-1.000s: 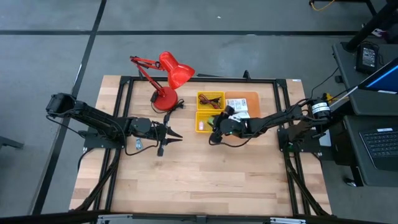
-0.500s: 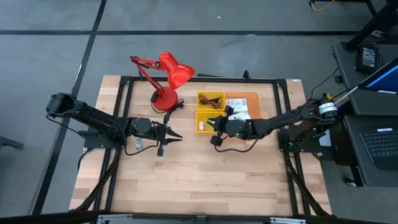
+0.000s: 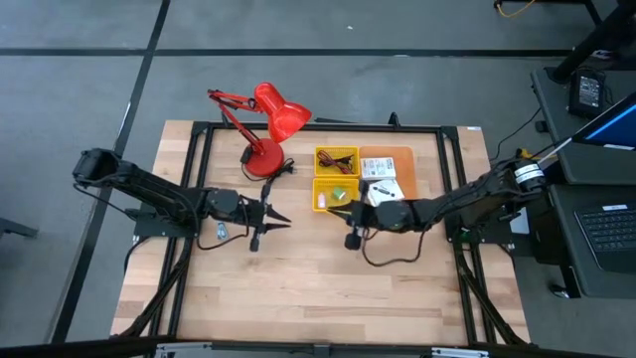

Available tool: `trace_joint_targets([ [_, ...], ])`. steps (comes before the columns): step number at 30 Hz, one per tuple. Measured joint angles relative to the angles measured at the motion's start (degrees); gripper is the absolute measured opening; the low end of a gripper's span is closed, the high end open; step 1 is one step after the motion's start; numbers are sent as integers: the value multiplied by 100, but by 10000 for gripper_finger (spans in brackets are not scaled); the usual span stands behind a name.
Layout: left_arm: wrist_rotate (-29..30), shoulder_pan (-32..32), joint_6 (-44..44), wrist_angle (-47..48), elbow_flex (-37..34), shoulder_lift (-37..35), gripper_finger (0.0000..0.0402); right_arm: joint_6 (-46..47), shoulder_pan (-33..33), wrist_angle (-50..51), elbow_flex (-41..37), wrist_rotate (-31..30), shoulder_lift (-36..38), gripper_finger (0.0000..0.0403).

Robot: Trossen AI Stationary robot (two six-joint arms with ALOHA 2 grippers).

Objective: Pick and place items into bin
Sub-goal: Put the blue charger cable into the top yellow bin

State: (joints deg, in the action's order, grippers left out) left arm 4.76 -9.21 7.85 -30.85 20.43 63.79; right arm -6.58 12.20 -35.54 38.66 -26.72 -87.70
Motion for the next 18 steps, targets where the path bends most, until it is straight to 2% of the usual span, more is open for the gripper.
trace_joint_targets([
  [5, 156, -129, -328, 569, 0, -346, 41, -148, 24, -1433, -747, 288, -7, 2],
  [12, 643, -486, -916, 1654, 0, -1092, 12, -578, 24, -3434, -1576, 594, -7, 4],
  [14, 907, -585, -1373, 2274, 79, -1273, 4, -701, 19, -3573, -1677, 590, -7, 5],
  [18, 1334, -752, -2491, 4121, 601, -1423, 3, -875, -98, -3504, -1716, 590, -7, 5],
])
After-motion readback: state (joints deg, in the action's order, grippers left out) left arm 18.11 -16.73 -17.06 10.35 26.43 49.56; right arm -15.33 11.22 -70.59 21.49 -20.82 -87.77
